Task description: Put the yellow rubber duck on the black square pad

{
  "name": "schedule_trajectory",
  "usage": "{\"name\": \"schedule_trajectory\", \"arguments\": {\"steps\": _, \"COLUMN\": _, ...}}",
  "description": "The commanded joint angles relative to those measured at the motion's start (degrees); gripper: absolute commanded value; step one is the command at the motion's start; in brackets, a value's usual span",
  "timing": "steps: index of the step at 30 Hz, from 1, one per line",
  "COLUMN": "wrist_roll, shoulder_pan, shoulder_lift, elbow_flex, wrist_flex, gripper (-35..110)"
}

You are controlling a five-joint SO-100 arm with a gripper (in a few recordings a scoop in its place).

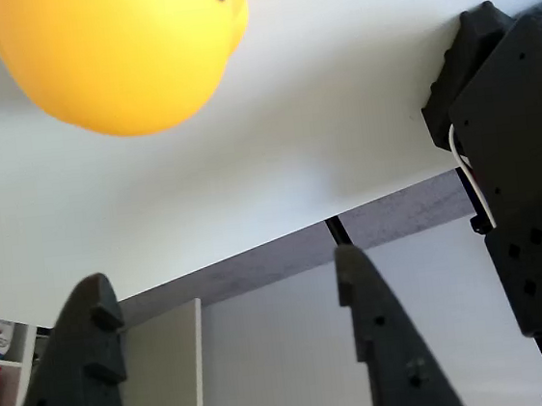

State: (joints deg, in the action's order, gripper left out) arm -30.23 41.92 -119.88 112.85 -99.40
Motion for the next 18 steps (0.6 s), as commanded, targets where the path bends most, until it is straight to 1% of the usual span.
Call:
{"name": "schedule_trajectory", "arguments": {"steps": 1, "wrist_roll": -0.1, "shoulder_pan": 1.5, "shoulder_lift": -1.0, "elbow_flex": -0.1, "wrist_flex": 0.8, "gripper": 26}}
{"name": "schedule_trajectory", "arguments": {"steps": 6, "wrist_roll": -0.1, "shoulder_pan": 1.5, "shoulder_lift": -1.0, "elbow_flex": 0.3, "wrist_flex": 6.4, "gripper": 26}}
{"name": "schedule_trajectory", "arguments": {"steps": 9, "wrist_roll": -0.1, "shoulder_pan": 0.8, "shoulder_lift": -1.1, "elbow_flex": -0.1, "wrist_flex": 6.6, "gripper": 26}}
{"name": "schedule_trajectory", "arguments": {"steps": 14, "wrist_roll": -0.7, "shoulder_pan": -5.3, "shoulder_lift": -1.5, "elbow_flex": -0.1, "wrist_flex": 6.6, "gripper": 26}}
{"name": "schedule_trajectory", "arguments": {"steps": 18, "wrist_roll": -0.7, "shoulder_pan": -6.2, "shoulder_lift": -1.6, "elbow_flex": -0.2, "wrist_flex": 6.7, "gripper": 26}}
